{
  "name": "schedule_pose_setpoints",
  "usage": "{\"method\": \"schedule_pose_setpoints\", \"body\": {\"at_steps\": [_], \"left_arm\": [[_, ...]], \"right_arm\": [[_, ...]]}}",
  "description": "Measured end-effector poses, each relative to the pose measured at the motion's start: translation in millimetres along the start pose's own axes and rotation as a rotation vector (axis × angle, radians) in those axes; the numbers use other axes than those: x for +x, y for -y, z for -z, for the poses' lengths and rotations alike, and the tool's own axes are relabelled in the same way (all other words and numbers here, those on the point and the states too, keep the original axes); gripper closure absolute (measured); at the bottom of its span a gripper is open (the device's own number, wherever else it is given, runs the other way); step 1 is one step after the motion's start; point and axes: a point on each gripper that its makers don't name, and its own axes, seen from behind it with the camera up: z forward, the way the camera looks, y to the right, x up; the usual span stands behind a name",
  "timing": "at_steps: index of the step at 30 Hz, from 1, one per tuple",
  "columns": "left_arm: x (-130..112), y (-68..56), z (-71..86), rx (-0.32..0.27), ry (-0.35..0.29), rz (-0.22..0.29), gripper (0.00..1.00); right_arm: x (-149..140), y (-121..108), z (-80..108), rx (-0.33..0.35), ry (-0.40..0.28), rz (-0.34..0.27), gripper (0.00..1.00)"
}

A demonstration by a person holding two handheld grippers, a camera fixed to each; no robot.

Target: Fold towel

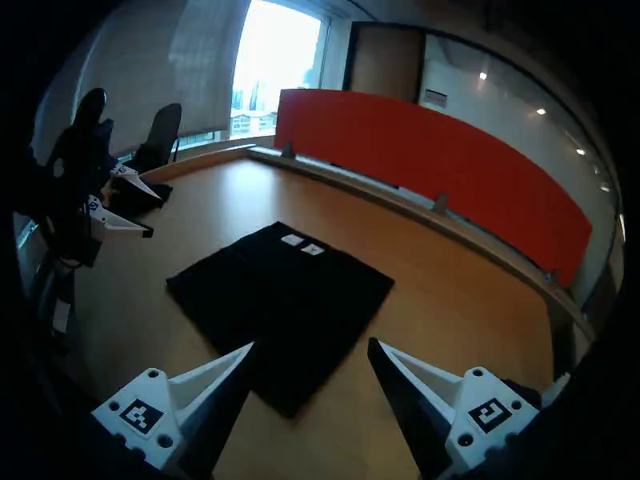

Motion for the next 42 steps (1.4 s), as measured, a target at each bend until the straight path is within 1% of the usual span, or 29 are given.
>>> {"method": "schedule_pose_setpoints", "body": {"at_steps": [9,18,27,33,42], "left_arm": [[-21,-8.6,-17.3,-0.037,0.056,-0.005,0.04],[-42,-19.0,-32.6,-0.080,0.114,-0.017,0.04],[-62,-26.8,-46.3,-0.115,0.183,-0.009,0.04],[-75,-32.2,-54.0,-0.137,0.235,-0.015,0.04],[-89,-42.0,-61.2,-0.169,0.305,-0.022,0.05]], "right_arm": [[-30,12,-14.5,0.034,0.060,-0.004,0.00],[-54,22,-25.5,0.064,0.111,-0.012,0.00],[-72,28,-32.7,0.091,0.160,-0.026,0.00],[-81,29,-35.5,0.109,0.192,-0.036,0.04],[-92,32,-36.8,0.129,0.226,-0.022,0.07]]}}
